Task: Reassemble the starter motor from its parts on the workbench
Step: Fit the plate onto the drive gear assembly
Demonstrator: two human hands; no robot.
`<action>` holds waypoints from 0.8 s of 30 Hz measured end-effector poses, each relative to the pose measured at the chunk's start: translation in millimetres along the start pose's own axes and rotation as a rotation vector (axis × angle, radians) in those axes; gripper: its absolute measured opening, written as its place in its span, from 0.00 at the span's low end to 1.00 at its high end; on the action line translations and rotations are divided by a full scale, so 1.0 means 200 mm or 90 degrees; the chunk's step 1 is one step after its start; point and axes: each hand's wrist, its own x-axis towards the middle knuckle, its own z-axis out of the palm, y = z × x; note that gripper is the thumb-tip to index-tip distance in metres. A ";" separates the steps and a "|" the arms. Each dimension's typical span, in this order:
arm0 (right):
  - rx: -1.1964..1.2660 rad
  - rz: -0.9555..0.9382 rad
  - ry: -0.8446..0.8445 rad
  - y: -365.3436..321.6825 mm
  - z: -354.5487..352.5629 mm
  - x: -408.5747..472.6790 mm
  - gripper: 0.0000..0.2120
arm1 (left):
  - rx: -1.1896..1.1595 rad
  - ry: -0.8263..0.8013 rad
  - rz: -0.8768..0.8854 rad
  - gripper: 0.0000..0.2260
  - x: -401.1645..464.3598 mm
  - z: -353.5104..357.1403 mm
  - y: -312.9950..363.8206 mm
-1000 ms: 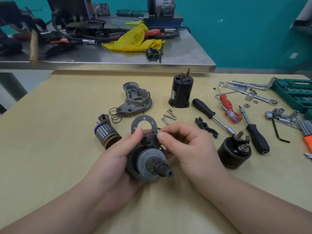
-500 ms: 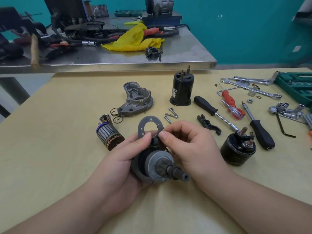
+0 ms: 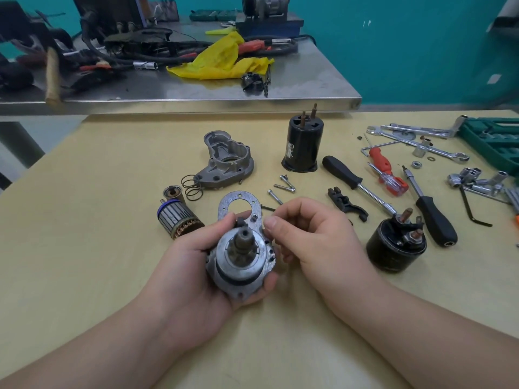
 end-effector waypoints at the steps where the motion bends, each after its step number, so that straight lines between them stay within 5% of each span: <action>1: -0.004 0.001 -0.003 0.00 0.00 0.00 0.07 | -0.002 -0.001 -0.007 0.14 0.00 0.00 0.00; 24: -0.092 -0.003 -0.051 0.03 0.00 0.01 0.10 | 0.037 0.006 0.017 0.17 -0.03 0.04 -0.01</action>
